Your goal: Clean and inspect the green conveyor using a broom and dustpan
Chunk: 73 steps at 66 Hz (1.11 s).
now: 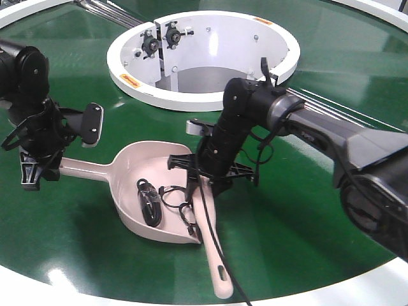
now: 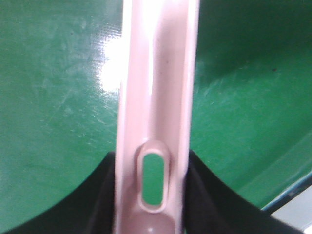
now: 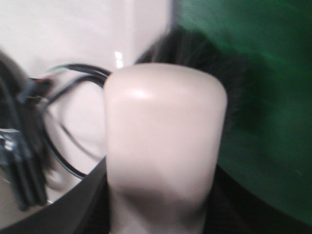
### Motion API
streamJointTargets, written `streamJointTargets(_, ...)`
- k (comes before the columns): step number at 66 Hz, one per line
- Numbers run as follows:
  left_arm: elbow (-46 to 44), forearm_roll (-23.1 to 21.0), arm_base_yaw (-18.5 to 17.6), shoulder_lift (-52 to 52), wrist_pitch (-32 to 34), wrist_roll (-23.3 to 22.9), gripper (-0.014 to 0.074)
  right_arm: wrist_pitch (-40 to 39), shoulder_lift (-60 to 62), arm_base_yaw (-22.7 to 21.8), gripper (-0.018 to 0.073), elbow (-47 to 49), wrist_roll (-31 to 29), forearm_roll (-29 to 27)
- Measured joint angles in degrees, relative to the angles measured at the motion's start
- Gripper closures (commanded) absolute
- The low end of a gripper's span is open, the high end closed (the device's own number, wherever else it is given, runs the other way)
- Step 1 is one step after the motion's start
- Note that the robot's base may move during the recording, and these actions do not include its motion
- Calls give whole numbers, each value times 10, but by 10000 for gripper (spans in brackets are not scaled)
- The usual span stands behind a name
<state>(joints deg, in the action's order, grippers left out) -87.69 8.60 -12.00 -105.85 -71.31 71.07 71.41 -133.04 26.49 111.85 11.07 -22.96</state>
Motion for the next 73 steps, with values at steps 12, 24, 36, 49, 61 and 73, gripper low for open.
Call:
streamJointTargets(12,0,0,0,0,0,0,603,2,-26,13,560,57,0,-18)
streamJointTargets(24,0,0,0,0,0,0,603,-5,-31,24,560,88,0,-30)
streamJointTargets(36,0,0,0,0,0,0,603,-6,-31,28,560,95,3,-38)
streamJointTargets(49,0,0,0,0,0,0,603,-6,-9,27,560,95,5,-22)
streamJointTargets(61,0,0,0,0,0,0,603,-6,40,23,560,78,2,27)
streamJointTargets(73,0,-1,0,0,0,0,603,-6,115,-7,560,10,-26,73)
